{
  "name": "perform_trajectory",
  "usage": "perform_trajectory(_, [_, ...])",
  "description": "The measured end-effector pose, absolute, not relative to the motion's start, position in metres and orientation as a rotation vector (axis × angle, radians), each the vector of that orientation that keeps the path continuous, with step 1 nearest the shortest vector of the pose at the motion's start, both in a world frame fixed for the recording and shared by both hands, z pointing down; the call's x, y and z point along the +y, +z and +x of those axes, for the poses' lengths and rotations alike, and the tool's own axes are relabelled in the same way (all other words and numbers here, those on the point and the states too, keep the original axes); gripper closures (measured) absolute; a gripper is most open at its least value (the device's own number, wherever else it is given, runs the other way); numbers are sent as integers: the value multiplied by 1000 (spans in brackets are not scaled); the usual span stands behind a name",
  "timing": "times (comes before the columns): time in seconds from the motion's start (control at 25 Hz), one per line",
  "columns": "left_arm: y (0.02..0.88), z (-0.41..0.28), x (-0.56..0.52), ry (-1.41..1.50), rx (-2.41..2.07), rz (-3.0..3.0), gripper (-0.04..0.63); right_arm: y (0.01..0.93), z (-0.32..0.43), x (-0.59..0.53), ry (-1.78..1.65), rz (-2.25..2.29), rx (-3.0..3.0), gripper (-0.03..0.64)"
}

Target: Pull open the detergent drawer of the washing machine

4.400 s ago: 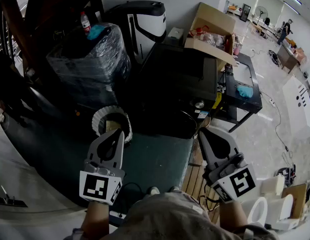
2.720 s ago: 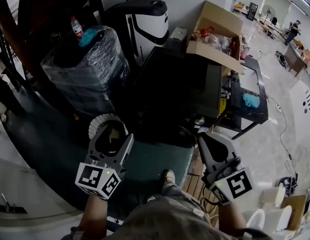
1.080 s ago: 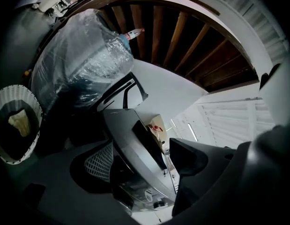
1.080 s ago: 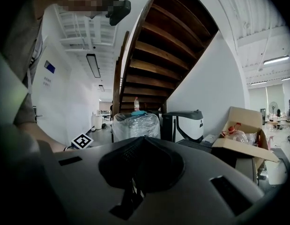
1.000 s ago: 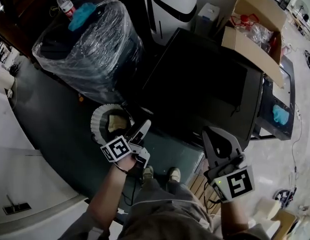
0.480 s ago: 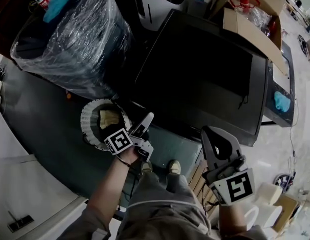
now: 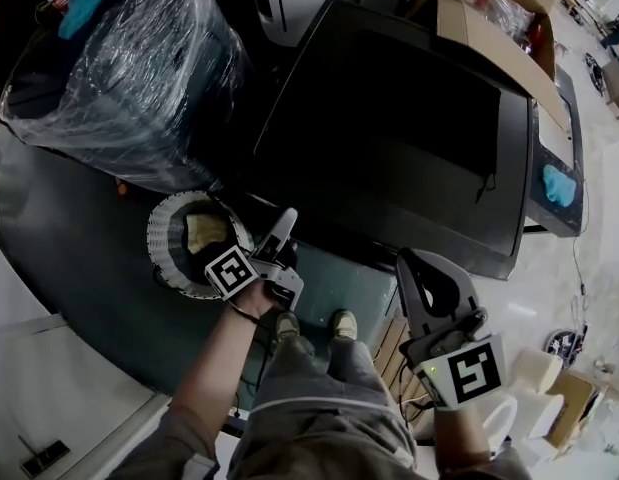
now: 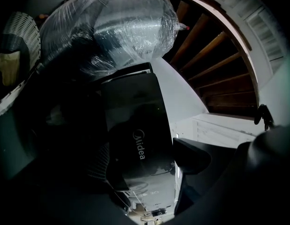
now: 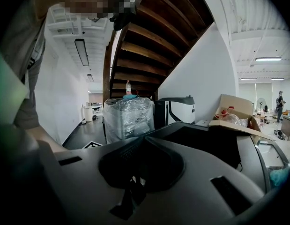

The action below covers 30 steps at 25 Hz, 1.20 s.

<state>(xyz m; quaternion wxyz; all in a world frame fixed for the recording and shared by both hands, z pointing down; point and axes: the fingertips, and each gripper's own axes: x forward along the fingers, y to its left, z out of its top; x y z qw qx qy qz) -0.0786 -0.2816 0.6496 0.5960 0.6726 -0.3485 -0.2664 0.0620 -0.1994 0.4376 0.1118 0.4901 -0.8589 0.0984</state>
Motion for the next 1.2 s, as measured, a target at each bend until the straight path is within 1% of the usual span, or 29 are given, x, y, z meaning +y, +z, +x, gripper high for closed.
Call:
perform_trajectory(0.48, [647, -81, -273, -644, -809, 1527, 178, 440, 61, -186, 299, 1446, -2504, 586])
perform_trajectory(1.2, [648, -121, -176, -620, -832, 1514, 178, 435, 38, -154, 325, 1376, -2520, 586])
